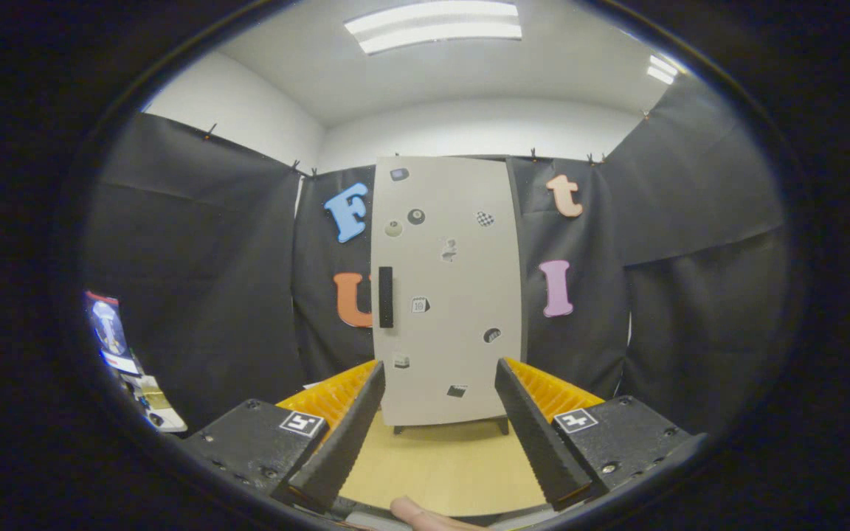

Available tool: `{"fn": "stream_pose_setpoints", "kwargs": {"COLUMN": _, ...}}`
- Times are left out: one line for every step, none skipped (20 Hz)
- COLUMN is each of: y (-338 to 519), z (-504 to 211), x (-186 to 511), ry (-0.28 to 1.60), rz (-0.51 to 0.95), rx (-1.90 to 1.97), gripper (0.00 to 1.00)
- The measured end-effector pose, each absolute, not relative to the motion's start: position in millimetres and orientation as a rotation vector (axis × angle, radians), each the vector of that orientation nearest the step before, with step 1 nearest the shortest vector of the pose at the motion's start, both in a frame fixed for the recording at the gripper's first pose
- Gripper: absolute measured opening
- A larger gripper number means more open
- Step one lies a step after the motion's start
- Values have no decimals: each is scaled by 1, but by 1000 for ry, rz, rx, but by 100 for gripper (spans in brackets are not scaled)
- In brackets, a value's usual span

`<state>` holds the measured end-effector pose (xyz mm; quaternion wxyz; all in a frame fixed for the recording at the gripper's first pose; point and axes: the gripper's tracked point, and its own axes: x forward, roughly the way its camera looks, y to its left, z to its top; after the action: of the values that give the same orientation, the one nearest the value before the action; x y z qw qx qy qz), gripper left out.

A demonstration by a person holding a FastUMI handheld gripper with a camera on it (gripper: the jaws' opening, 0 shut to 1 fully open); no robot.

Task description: Open the shoe cabinet door, grab the shoes and put them into the shoe cabinet, then close the shoe cabinet door.

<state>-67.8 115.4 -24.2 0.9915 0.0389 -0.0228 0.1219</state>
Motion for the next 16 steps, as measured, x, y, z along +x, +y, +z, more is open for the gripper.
{"fn": "stream_pose_setpoints", "kwargs": {"y": 112, "z": -23, "x": -67, "ry": -60, "rz": 228, "rx": 66, "gripper": 98}}
{"fn": "stream_pose_setpoints", "kwargs": {"y": 108, "z": -22, "x": -67, "ry": -71, "rz": 213, "rx": 59, "gripper": 98}}
{"fn": "stream_pose_setpoints", "kwargs": {"y": 106, "z": -24, "x": -66, "ry": -70, "rz": 204, "rx": 56, "gripper": 98}}
{"fn": "stream_pose_setpoints", "kwargs": {"y": 104, "z": -26, "x": -66, "ry": -65, "rz": 203, "rx": 58, "gripper": 98}}
{"fn": "stream_pose_setpoints", "kwargs": {"y": 105, "z": -27, "x": -66, "ry": -66, "rz": 208, "rx": 61, "gripper": 98}}
{"fn": "stream_pose_setpoints", "kwargs": {"y": 106, "z": -29, "x": -66, "ry": -64, "rz": 214, "rx": 56, "gripper": 98}}
{"fn": "stream_pose_setpoints", "kwargs": {"y": 108, "z": -32, "x": -66, "ry": -60, "rz": 218, "rx": 53, "gripper": 98}}
{"fn": "stream_pose_setpoints", "kwargs": {"y": 109, "z": -36, "x": -67, "ry": -49, "rz": 223, "rx": 47, "gripper": 98}}
{"fn": "stream_pose_setpoints", "kwargs": {"y": 112, "z": -41, "x": -65, "ry": -37, "rz": 231, "rx": 43, "gripper": 98}}
{"fn": "stream_pose_setpoints", "kwargs": {"y": 115, "z": -45, "x": -64, "ry": -32, "rz": 240, "rx": 41, "gripper": 98}}
{"fn": "stream_pose_setpoints", "kwargs": {"y": 117, "z": -47, "x": -63, "ry": -29, "rz": 245, "rx": 38, "gripper": 98}}
{"fn": "stream_pose_setpoints", "kwargs": {"y": 118, "z": -48, "x": -63, "ry": -26, "rz": 248, "rx": 38, "gripper": 98}}
{"fn": "stream_pose_setpoints", "kwargs": {"y": 119, "z": -49, "x": -63, "ry": -25, "rz": 250, "rx": 40, "gripper": 98}}
{"fn": "stream_pose_setpoints", "kwargs": {"y": 118, "z": -48, "x": -63, "ry": -28, "rz": 249, "rx": 47, "gripper": 98}}
{"fn": "stream_pose_setpoints", "kwargs": {"y": 117, "z": -47, "x": -63, "ry": -35, "rz": 245, "rx": 51, "gripper": 98}}
{"fn": "stream_pose_setpoints", "kwargs": {"y": 116, "z": -47, "x": -63, "ry": -45, "rz": 245, "rx": 51, "gripper": 98}}
